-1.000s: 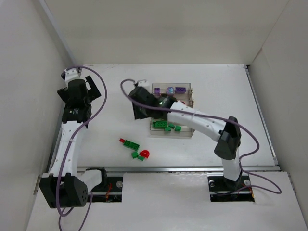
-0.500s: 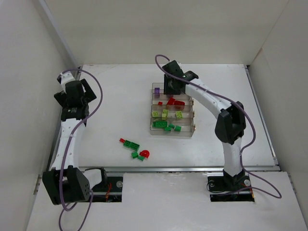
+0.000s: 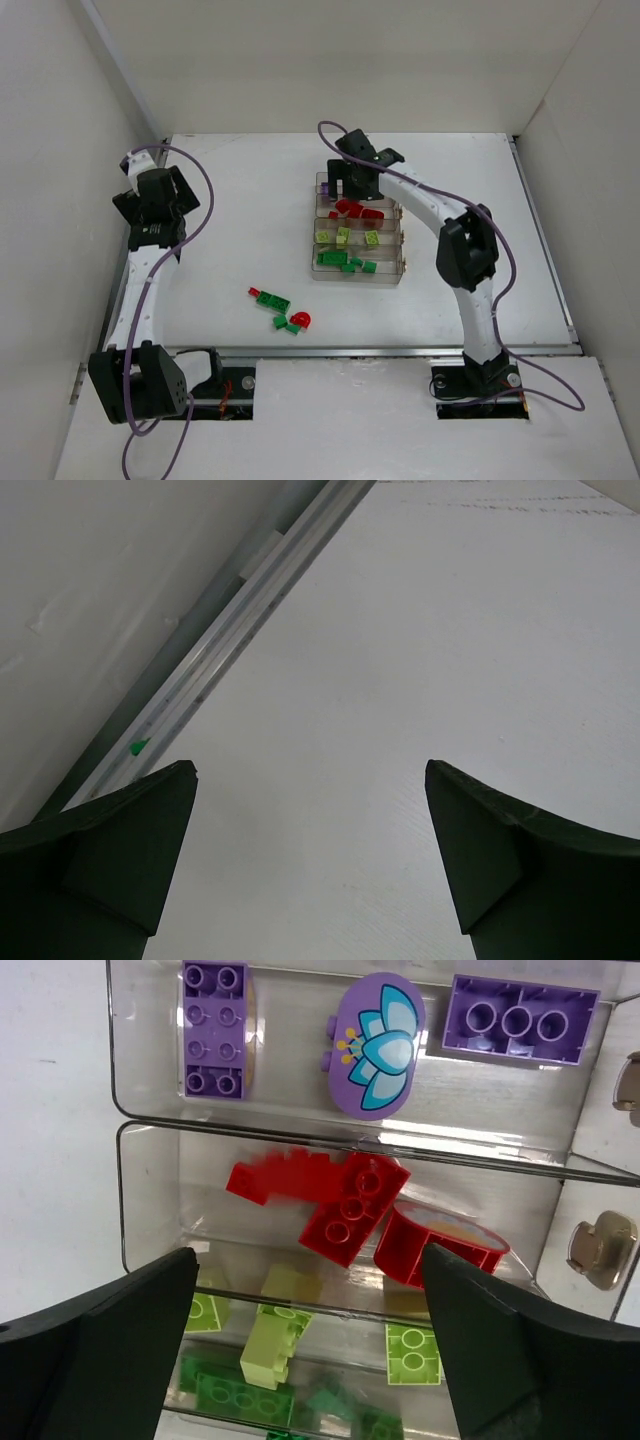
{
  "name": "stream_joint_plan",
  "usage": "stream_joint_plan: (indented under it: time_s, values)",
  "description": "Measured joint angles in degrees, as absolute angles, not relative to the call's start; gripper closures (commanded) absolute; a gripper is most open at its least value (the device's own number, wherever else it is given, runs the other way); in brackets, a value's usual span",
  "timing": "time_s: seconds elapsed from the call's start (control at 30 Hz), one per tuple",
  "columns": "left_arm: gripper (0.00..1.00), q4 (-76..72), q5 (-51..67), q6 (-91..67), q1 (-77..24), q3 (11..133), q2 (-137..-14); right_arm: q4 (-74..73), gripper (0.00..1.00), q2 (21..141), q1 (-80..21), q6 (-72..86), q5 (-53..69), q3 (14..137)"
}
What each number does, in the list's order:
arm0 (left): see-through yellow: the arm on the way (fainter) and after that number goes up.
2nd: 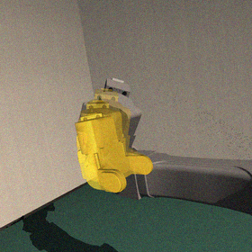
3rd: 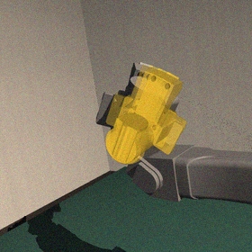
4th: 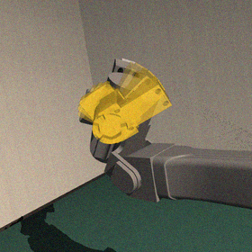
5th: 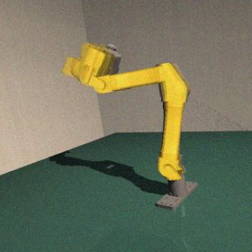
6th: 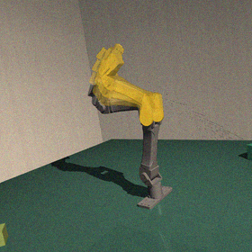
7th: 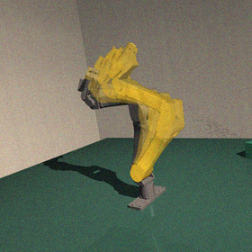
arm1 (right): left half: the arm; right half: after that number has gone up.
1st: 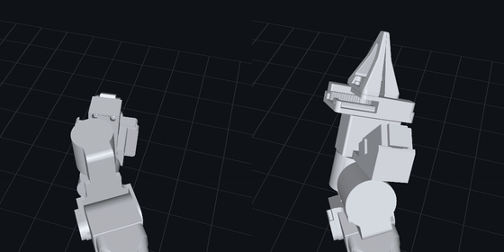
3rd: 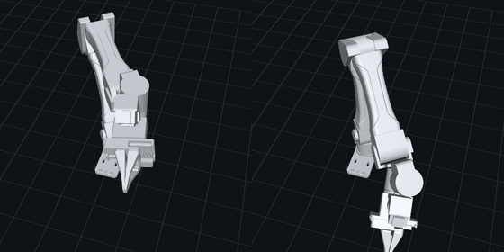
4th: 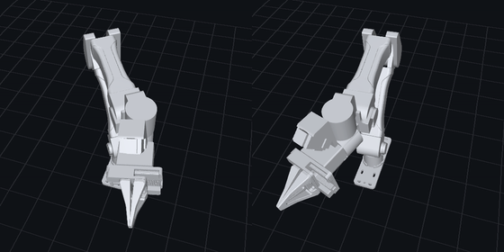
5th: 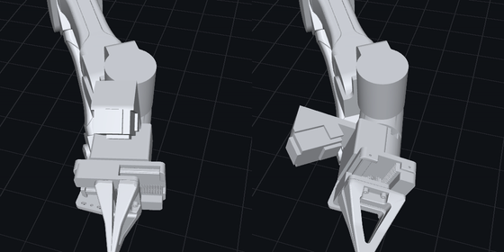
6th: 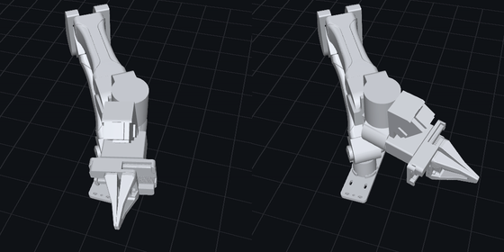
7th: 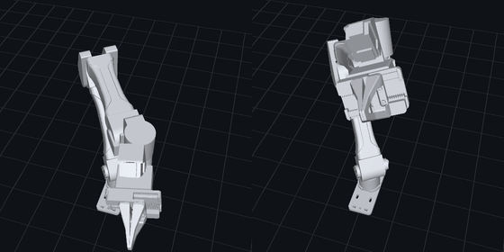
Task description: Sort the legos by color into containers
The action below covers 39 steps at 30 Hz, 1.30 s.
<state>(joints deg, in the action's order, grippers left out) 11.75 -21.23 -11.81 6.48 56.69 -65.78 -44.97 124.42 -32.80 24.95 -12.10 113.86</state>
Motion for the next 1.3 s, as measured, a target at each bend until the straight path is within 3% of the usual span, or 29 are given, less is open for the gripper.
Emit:
stream_joint_plan:
  time_s: [0.13,0.23,0.3,0.37,0.53,0.6,0.73,0.83,1.3]
  values:
    - [0.05,11.73,-20.69,-11.66,6.48,56.58,-65.82,-44.45,0.01,122.72,-33.98,23.35,-13.65,112.53]
    - [0.06,11.73,-20.12,-11.62,6.48,56.53,-65.82,-42.76,0.01,115.81,-38.13,22.00,-15.03,104.55]
    - [0.08,11.55,-19.55,-11.60,6.48,56.31,-65.82,-40.75,0.01,108.79,-43.53,21.39,-15.53,96.51]
    - [0.17,11.40,-18.87,-11.57,6.48,55.90,-65.80,-38.22,0.01,102.30,-50.39,20.97,-15.62,88.92]
    - [0.22,11.05,-16.49,-11.38,6.48,54.87,-65.78,-32.93,0.11,94.13,-64.93,20.75,-12.10,75.70]
    - [0.22,10.94,-15.20,-11.29,6.48,54.11,-65.78,-31.79,0.15,93.78,-66.32,20.78,-11.14,71.68]
    - [0.09,10.96,-12.67,-10.92,6.48,53.43,-65.71,-30.85,0.18,95.72,-66.96,20.51,-10.37,67.05]
    - [0.05,10.94,-11.38,-10.55,6.48,53.17,-65.34,-29.45,0.19,98.45,-67.64,19.62,-9.63,66.59]
    - [0.05,10.81,-10.20,-9.67,6.48,52.60,-62.04,-25.21,0.20,105.23,-69.49,12.60,-6.87,66.76]
